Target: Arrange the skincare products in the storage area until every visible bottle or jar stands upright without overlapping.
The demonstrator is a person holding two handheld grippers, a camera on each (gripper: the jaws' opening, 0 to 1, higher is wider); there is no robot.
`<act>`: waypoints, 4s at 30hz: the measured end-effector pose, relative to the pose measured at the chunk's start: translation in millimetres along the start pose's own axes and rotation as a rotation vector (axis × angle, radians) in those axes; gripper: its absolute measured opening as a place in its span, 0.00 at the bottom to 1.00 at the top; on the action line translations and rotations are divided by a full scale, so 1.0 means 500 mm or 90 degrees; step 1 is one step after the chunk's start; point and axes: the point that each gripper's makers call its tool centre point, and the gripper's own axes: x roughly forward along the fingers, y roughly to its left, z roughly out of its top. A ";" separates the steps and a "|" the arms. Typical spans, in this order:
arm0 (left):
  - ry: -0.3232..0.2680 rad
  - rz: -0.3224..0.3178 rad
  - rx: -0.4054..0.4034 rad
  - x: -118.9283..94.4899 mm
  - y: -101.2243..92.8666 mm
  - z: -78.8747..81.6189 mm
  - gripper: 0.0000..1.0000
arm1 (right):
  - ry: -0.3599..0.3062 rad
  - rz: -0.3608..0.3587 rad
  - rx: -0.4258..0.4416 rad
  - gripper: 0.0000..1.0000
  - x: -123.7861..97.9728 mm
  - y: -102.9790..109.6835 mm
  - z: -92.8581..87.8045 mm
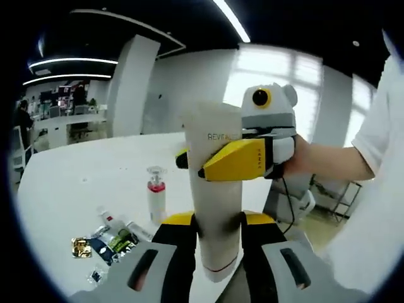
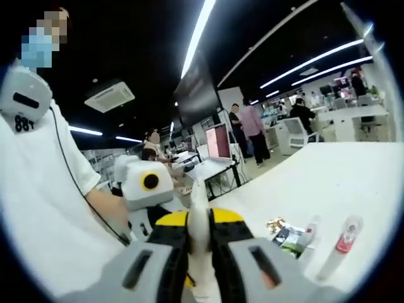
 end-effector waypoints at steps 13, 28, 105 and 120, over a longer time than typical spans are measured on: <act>0.039 -0.104 0.048 -0.008 -0.037 0.014 0.20 | 0.009 0.077 -0.031 0.11 -0.008 0.042 0.021; 0.094 -0.140 0.132 -0.004 -0.036 0.031 0.19 | 0.006 0.098 -0.083 0.11 -0.010 0.047 0.047; 0.068 -0.079 0.130 0.185 0.256 -0.016 0.14 | 0.048 -0.213 -0.011 0.59 -0.109 -0.195 -0.130; 0.100 -0.086 0.156 0.258 0.322 -0.076 0.13 | 0.035 -0.284 0.013 0.60 -0.171 -0.219 -0.141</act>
